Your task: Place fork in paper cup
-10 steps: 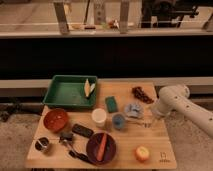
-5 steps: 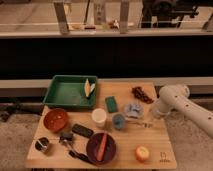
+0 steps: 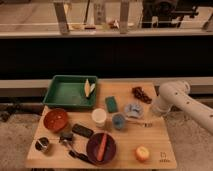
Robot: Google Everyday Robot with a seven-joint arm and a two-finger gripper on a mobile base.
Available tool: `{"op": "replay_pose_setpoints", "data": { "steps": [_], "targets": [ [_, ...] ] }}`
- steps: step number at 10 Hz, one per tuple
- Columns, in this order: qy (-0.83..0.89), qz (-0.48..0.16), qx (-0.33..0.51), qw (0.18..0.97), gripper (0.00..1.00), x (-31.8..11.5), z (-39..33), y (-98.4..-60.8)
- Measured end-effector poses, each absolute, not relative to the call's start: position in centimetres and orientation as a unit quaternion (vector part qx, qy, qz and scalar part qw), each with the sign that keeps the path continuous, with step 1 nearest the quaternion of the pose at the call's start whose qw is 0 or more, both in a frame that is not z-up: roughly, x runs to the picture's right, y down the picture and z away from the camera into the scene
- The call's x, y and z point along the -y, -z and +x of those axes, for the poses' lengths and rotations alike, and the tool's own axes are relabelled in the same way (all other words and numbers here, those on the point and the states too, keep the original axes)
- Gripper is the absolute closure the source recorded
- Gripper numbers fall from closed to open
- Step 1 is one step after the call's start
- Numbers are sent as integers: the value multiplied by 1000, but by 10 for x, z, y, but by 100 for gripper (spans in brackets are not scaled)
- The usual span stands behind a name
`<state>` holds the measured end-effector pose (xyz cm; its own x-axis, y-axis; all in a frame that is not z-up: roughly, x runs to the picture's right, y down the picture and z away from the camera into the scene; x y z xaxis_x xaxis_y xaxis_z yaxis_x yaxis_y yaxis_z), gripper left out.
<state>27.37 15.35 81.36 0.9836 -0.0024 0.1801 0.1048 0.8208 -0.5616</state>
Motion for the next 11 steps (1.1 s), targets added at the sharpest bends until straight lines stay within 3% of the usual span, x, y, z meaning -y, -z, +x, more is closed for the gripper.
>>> {"op": "replay_pose_setpoints", "data": {
  "steps": [5,6,11],
  "targets": [
    [18,-304,90,948,26,-183,261,-822],
    [17,-305,90,948,21,-186,259,-822],
    [22,-303,88,949,21,-190,246,-825]
  ]
}}
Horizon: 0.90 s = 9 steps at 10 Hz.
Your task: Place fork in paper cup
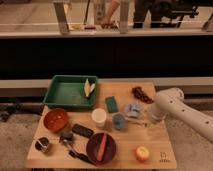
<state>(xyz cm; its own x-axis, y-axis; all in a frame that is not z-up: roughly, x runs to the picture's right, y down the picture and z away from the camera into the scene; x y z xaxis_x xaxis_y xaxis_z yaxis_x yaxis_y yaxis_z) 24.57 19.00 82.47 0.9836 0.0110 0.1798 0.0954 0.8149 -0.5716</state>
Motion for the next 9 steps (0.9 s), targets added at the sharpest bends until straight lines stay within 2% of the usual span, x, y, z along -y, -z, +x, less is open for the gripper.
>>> {"op": "replay_pose_setpoints", "data": {
  "steps": [3,9],
  "targets": [
    [26,-306,89,948,44,-193,238,-826],
    [31,-316,94,944,46,-201,226,-833]
  ]
}}
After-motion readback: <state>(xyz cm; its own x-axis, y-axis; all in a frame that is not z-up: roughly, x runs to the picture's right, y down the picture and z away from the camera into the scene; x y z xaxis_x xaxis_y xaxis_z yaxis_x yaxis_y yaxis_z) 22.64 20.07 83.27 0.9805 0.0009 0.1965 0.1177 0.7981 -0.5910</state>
